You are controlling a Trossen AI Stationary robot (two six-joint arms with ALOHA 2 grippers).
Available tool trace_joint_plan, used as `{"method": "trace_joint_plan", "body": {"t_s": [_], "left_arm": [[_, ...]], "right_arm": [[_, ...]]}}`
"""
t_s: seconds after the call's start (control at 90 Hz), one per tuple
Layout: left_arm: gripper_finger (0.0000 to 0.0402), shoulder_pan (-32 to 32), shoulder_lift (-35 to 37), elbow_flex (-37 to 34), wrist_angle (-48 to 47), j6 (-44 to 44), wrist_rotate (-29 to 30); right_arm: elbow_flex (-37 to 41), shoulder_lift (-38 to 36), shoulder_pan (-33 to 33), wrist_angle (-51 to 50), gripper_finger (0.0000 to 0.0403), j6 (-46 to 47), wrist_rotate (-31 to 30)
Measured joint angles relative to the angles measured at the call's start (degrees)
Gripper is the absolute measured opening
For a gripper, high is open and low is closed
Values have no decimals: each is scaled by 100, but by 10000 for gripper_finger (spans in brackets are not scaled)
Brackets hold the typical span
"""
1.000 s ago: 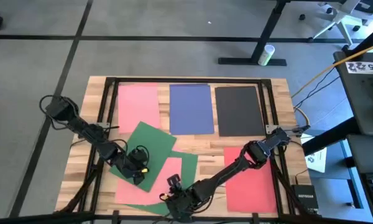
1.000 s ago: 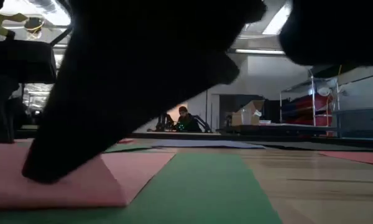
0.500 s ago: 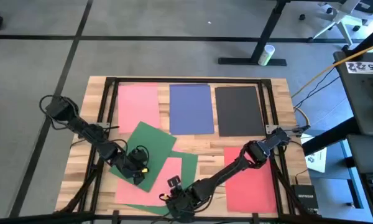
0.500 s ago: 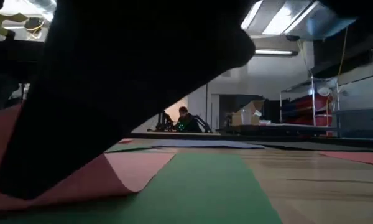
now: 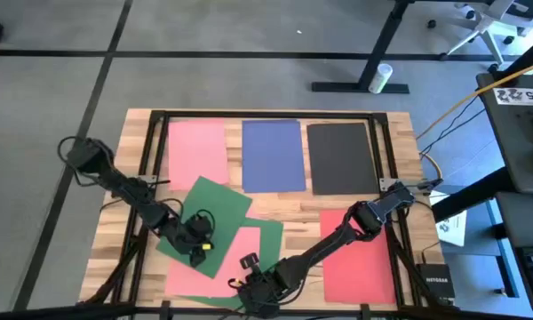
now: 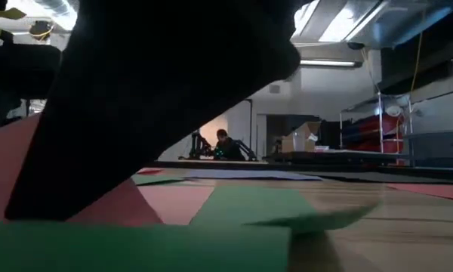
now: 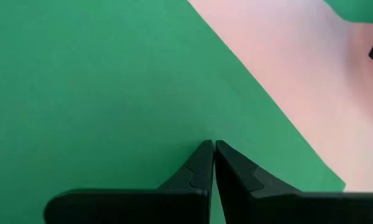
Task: Organize paper
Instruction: Stack the pink paper on top of the other pink paper on the table
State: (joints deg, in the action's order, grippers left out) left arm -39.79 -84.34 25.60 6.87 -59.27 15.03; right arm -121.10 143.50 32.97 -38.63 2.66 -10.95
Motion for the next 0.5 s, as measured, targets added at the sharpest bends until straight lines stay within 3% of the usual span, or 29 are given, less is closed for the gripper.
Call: {"method": "trace_joint_plan", "body": {"t_s": [0.211,0.5], "left_arm": [[0,-4,195,292,-21,470,63],[0,0,394,1211,-1537,1082,151]], "right_arm": [[0,0,4,-26,0,7,-174],[0,-45,68,-46,0,50,-207]]}}
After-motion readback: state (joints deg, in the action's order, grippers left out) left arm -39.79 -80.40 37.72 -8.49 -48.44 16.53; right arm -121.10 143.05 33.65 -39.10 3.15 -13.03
